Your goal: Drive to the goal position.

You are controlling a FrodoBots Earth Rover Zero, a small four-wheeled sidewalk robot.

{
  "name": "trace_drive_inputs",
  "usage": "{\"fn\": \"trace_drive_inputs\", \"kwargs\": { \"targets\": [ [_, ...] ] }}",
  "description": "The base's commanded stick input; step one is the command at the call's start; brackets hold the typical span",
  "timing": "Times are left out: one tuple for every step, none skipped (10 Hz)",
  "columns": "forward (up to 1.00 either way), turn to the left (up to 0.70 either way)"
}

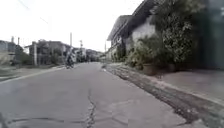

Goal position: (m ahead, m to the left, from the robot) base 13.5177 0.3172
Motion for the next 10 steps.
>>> {"fn": "trace_drive_inputs", "kwargs": {
  "targets": [
    [1.00,0.00],
    [1.00,0.00],
    [1.00,0.00],
    [1.00,0.00],
    [1.00,0.00],
    [1.00,0.00],
    [1.00,0.00],
    [1.00,0.00],
    [1.00,0.00],
    [1.00,0.06]
  ]
}}
